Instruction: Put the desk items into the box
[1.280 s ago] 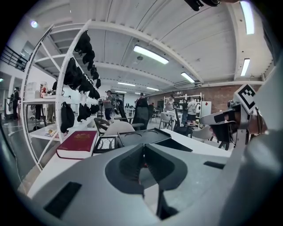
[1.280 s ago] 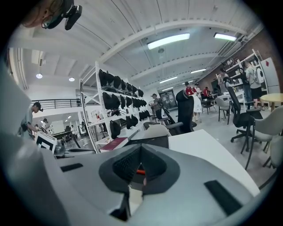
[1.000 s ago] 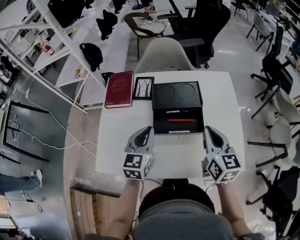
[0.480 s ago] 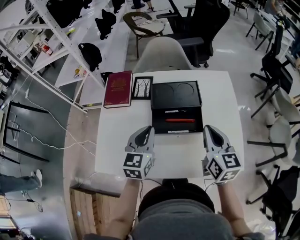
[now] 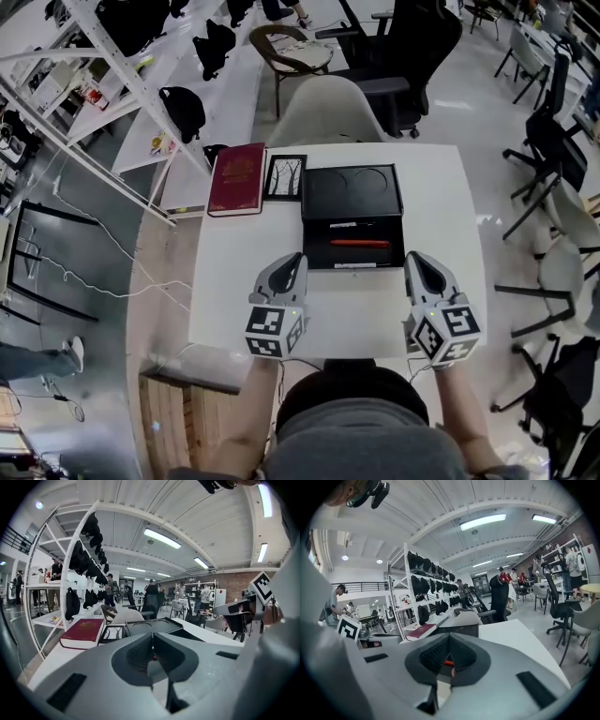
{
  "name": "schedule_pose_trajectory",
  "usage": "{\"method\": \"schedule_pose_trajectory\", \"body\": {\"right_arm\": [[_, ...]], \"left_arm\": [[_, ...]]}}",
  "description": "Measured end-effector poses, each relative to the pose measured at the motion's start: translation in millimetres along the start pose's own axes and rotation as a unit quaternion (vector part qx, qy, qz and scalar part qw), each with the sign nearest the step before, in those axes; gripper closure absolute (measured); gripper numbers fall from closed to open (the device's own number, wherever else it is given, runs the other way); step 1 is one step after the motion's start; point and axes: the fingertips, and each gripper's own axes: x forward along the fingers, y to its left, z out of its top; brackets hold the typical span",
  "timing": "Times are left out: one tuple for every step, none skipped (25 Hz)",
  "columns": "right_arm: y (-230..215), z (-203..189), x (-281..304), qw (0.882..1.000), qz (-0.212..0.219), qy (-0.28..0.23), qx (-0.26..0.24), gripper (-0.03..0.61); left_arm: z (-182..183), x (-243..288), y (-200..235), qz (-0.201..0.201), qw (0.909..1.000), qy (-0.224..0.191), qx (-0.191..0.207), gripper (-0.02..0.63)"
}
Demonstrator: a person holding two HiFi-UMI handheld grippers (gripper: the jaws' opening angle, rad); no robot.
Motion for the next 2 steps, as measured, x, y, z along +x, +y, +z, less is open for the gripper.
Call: {"method": "schedule_pose_trajectory", "body": {"right_arm": [[-0.2,-0.4,-0.3,1.000,0.001,0.000,-0.001,0.575],[-0.4,-0.7,-0.6,1.000,0.003,0.000,-0.002,0.575]], "left_arm": [[-0.5,-0.1,-0.8,0.001,1.0000,0.000,0.000,0.598],[-1.0,-0.2,-1.5,0.002,1.0000,0.000,0.000,0.598]]}}
